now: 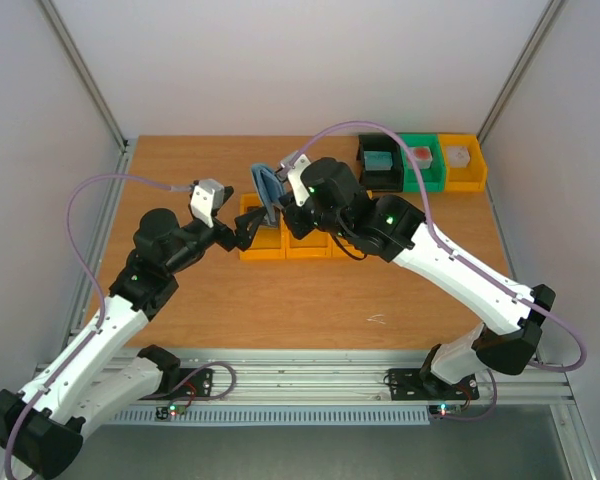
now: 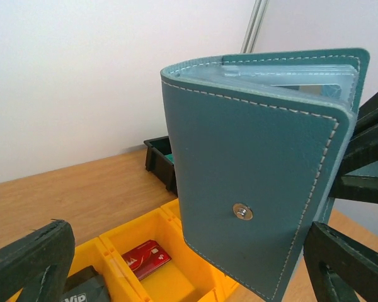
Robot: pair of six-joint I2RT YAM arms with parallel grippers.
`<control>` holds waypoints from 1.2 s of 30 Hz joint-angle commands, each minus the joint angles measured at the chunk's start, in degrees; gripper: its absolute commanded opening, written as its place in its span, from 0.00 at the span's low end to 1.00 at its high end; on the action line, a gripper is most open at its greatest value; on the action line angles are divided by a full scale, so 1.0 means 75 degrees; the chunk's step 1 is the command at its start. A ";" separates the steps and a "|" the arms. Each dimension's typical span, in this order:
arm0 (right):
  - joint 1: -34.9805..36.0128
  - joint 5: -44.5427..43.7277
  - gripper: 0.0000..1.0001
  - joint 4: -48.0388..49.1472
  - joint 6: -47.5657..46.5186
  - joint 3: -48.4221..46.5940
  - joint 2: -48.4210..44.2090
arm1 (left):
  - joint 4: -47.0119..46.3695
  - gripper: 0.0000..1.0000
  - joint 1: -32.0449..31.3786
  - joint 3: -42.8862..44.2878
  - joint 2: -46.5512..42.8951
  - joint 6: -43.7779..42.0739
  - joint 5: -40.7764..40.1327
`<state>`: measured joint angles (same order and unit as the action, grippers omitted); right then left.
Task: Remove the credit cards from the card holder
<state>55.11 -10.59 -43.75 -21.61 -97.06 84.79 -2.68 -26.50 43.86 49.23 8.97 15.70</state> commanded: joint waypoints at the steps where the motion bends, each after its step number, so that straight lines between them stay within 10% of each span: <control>1: -0.0030 0.0402 0.01 0.0279 -0.0350 -0.0051 -0.0281 | 0.0016 0.99 0.0024 0.0190 0.0003 -0.0269 -0.0584; 8: -0.0652 0.2206 0.01 -0.0055 -0.0459 -0.0040 -0.0594 | 0.0249 0.98 0.0096 0.0227 -0.0090 -0.0481 -0.0410; 18: -0.1467 0.4500 0.01 -0.0330 -0.0586 0.0117 -0.1000 | 0.0587 0.69 0.0373 0.0288 -0.0270 -0.0474 -0.0586; 30: -0.1816 0.6374 0.01 -0.0096 -0.0738 0.0344 -0.0892 | -0.0249 0.61 0.0591 0.0247 -0.0603 -0.0427 0.2765; 36: -0.1806 0.7628 0.01 0.0061 -0.0778 0.0283 -0.0658 | -0.0188 0.46 0.0589 0.0270 -0.0538 0.0003 0.2694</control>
<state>41.50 36.82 -46.28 -26.68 -94.56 79.02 -0.86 -22.22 44.25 45.45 7.57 32.73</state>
